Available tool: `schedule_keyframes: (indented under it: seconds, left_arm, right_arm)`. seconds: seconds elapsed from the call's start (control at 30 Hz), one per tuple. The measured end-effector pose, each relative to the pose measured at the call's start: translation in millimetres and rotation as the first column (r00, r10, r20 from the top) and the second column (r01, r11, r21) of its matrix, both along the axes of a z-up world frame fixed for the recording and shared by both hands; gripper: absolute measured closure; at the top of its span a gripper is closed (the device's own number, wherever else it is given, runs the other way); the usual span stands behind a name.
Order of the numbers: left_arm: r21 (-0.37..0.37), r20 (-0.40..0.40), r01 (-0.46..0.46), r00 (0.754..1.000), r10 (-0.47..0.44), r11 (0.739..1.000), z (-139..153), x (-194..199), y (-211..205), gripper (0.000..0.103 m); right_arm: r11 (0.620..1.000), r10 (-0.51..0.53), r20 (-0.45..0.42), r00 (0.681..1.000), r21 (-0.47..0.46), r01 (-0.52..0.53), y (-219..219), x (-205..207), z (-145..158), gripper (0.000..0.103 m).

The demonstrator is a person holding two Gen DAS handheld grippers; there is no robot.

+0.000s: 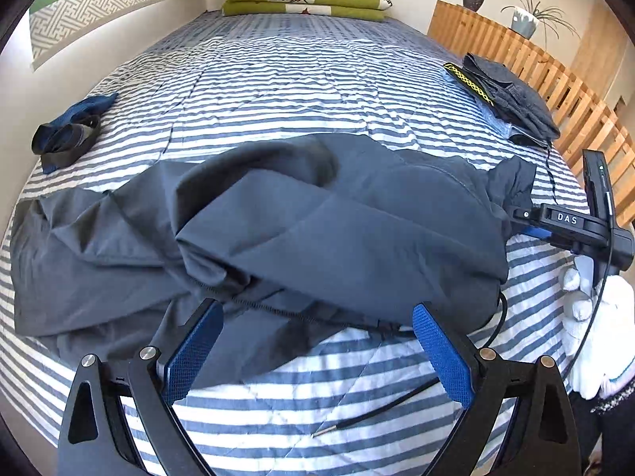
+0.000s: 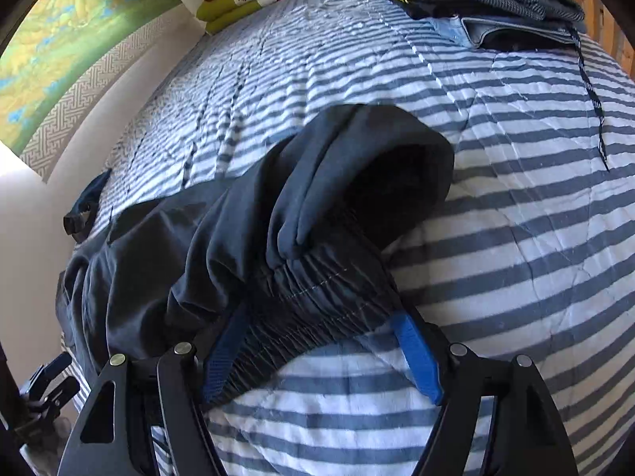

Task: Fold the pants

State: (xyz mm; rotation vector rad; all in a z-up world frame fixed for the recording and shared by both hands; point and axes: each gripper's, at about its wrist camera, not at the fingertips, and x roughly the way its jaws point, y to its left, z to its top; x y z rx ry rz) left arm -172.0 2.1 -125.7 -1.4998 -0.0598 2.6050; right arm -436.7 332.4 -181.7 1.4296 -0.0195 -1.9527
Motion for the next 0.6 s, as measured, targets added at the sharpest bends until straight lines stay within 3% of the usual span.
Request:
schedule_keyframes:
  seconds: [0.03, 0.07, 0.13, 0.17, 0.2, 0.27, 0.37, 0.6]
  left_arm:
    - [0.011, 0.005, 0.004, 1.0, -0.005, 1.0, -0.1, -4.8, 4.6, 0.005]
    - [0.025, 0.009, 0.011, 1.0, -0.011, 1.0, -0.4, -9.1, 11.2, 0.007]
    - [0.046, 0.019, 0.034, 0.999, -0.034, 0.998, -2.3, -20.1, 17.0, 0.021]
    - [0.045, 0.029, 0.038, 0.999, -0.039, 0.998, -2.0, -23.9, 19.3, 0.036]
    - [0.048, 0.036, 0.039, 0.999, -0.041, 0.998, -1.2, -22.4, 23.8, 0.052]
    - [0.056, 0.032, 0.056, 0.998, -0.057, 0.997, 4.3, -23.4, 24.5, 0.066]
    - [0.03, 0.001, 0.064, 0.998, -0.064, 0.997, 9.6, -39.0, 20.8, 0.082]
    - [0.036, -0.059, 0.046, 0.997, -0.043, 0.998, 36.3, -71.8, 6.8, 0.086]
  right_arm:
    - [1.0, 0.002, 0.011, 1.0, -0.024, -0.001, -1.7, -1.5, 0.7, 0.043]
    - [0.999, 0.009, 0.025, 1.0, -0.042, -0.008, -3.6, -1.9, 1.3, 0.062]
    - [1.0, -0.003, -0.012, 1.0, -0.012, 0.003, -5.5, -1.1, 7.3, 0.08]
    - [1.0, 0.0, -0.036, 0.999, 0.002, 0.0, -5.7, 0.3, 12.0, 0.086]
    - [1.0, 0.009, -0.057, 0.998, 0.006, -0.009, -4.7, 1.8, 18.5, 0.087]
    - [1.0, 0.027, -0.104, 0.994, 0.005, -0.026, -2.1, 5.1, 36.7, 0.096]
    - [0.999, 0.04, -0.201, 0.979, 0.0, -0.041, 0.7, 8.4, 72.4, 0.098]
    - [0.999, 0.044, -0.358, 0.933, -0.008, -0.051, -28.4, -15.9, 138.6, 0.098]
